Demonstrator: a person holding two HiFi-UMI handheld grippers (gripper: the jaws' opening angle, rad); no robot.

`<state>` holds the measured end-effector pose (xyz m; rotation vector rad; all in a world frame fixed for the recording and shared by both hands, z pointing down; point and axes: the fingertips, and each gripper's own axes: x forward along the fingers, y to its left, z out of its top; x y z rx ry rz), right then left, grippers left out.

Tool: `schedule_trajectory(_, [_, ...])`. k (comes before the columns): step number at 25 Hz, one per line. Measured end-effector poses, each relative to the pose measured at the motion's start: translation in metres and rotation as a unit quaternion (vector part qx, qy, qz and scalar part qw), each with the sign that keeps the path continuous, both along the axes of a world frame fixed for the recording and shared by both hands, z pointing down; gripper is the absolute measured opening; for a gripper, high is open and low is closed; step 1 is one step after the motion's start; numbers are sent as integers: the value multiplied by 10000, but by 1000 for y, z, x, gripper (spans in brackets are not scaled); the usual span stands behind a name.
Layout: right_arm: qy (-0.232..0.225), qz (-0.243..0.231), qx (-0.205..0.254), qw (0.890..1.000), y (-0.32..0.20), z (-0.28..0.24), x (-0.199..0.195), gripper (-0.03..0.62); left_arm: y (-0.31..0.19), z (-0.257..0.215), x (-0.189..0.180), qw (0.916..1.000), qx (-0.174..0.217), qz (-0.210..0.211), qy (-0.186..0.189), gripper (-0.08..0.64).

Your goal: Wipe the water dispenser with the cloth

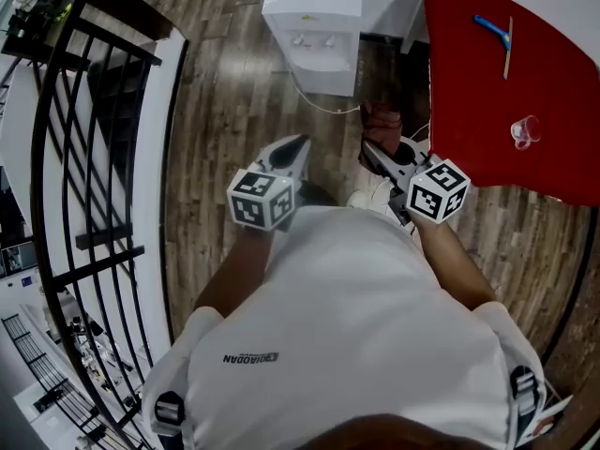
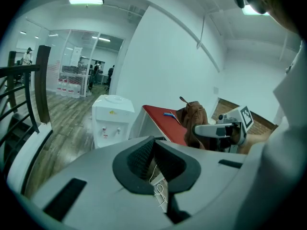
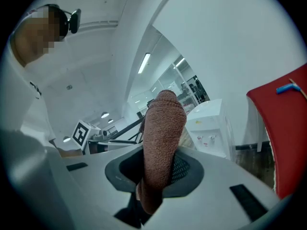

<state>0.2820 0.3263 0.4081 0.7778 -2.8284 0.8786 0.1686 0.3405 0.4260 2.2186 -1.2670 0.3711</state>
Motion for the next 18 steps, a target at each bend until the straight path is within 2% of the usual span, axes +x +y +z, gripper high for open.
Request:
schedule_trajectory(3, [-221,-23,-225,9995,-9,1,-13,71,-7,6,-7,10000,-92,13,-5,2])
schedule_trajectory(7, [-11,30,-210,9998,-28,7,-22,71,-31,12,-8,9995,-196,227,73,2])
schedule_trajectory(11, [196,317,-308,9988,-64,20,-25,71,-80,5,-16,9985,-32,527,109,2])
schedule_trajectory(14, [645,440,-170,9968,-94,25,-33,71,-120,-1,-29,9966,154,797,-114,2])
schedule_trajectory(18, [1418,598,303,9876,-140,26,-47,71,-170,-3,-47,9918,308,1204,-299,2])
